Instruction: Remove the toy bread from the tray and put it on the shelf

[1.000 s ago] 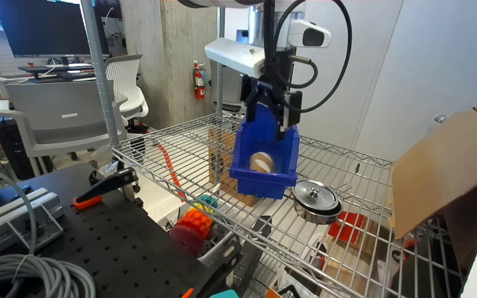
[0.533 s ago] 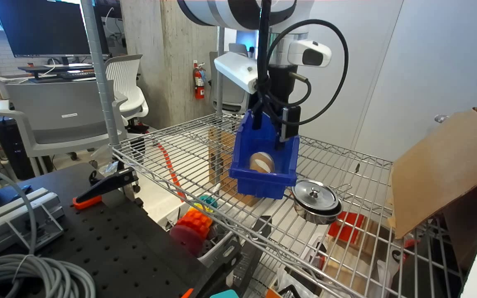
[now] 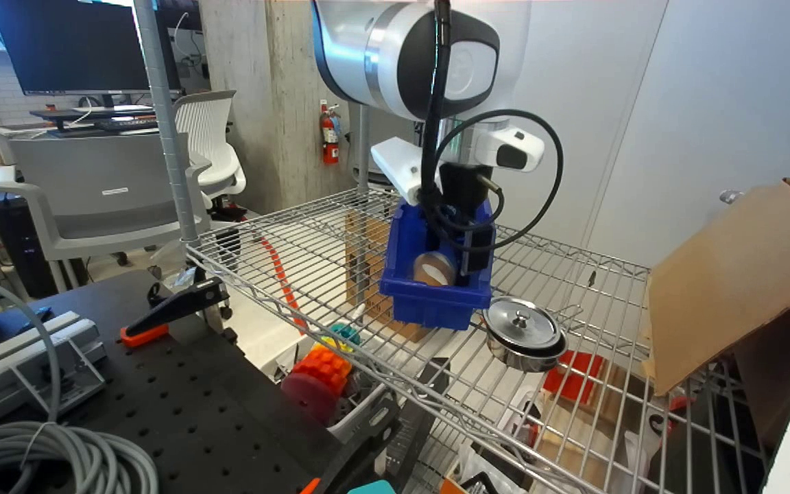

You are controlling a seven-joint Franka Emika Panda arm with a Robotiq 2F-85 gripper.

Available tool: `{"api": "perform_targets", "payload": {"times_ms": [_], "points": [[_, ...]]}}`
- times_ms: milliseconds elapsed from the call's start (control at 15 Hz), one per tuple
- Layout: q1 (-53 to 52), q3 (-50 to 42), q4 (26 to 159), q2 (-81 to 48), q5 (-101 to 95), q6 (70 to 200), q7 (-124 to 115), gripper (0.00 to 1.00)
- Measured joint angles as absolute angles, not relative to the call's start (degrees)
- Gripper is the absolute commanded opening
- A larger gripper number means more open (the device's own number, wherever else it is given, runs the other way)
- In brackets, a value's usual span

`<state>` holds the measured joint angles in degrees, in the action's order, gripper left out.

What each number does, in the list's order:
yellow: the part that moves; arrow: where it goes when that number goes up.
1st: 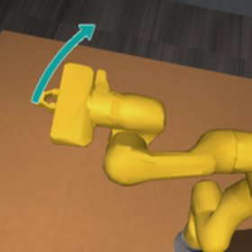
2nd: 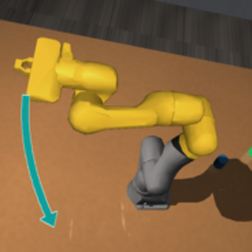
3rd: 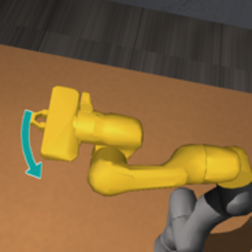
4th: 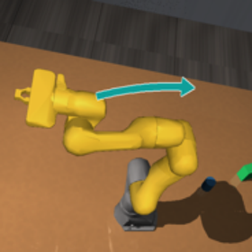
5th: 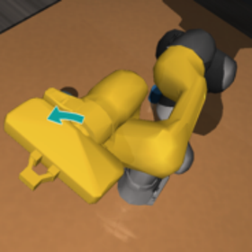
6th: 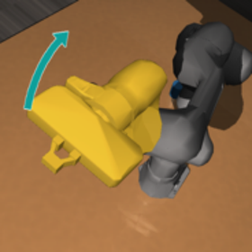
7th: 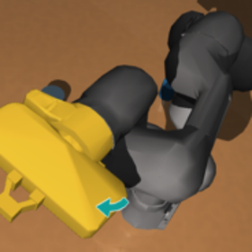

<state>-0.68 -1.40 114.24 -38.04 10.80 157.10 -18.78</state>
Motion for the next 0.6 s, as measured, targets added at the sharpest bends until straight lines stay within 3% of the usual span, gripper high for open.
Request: {"api": "perform_targets", "payload": {"times_ms": [67,600], "points": [[-1.0,-1.6,113.1,-39.4,10.8,157.0,-19.6,0.74],[-4.2,-3.7,107.8,-43.9,10.8,157.0,-24.4,0.13]]}}
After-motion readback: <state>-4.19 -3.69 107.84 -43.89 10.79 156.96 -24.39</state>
